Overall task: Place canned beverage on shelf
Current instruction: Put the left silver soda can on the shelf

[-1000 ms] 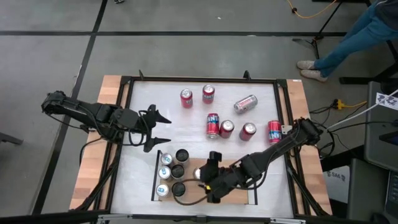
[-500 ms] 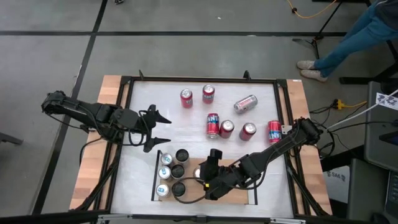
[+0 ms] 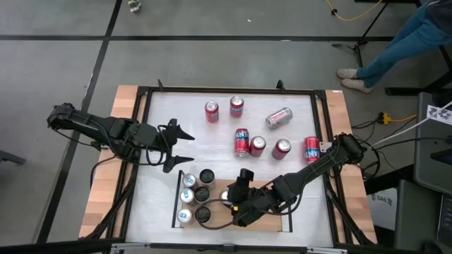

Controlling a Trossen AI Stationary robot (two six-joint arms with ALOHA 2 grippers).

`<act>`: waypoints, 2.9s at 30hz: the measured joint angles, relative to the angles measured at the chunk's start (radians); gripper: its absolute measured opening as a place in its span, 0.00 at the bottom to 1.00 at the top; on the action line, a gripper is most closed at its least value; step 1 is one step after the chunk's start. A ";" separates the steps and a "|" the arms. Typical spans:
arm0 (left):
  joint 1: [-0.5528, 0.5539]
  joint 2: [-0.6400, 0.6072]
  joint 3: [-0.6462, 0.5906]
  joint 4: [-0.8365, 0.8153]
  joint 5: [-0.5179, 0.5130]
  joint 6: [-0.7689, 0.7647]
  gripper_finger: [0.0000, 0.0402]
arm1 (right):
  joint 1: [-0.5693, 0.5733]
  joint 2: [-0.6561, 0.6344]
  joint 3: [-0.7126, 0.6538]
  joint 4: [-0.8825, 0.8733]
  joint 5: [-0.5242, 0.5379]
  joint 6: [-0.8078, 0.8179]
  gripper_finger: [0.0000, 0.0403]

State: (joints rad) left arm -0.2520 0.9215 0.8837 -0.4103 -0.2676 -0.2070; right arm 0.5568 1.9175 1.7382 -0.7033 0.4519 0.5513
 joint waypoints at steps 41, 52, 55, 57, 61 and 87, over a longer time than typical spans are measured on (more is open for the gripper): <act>0.000 0.000 0.001 -0.007 0.000 0.000 0.89 | 0.000 0.047 0.048 -0.006 -0.042 0.020 0.71; 0.000 0.000 0.001 -0.007 0.000 0.000 0.89 | -0.008 0.047 0.048 -0.004 -0.106 0.016 0.71; 0.000 0.000 0.001 -0.007 0.000 0.000 0.89 | -0.017 0.047 0.048 -0.004 -0.132 0.016 0.71; 0.000 0.000 0.001 -0.007 0.000 0.000 0.89 | -0.024 0.047 0.048 -0.003 -0.157 0.016 0.71; 0.000 0.000 0.001 -0.007 0.000 0.000 0.89 | -0.043 0.047 0.049 0.002 -0.213 0.016 0.71; 0.000 0.000 0.001 -0.007 0.000 0.000 0.89 | -0.053 0.034 0.048 0.048 -0.220 -0.036 0.71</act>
State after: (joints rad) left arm -0.2519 0.9218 0.8845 -0.4174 -0.2676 -0.2070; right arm 0.5037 1.9512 1.7866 -0.6548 0.2314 0.5152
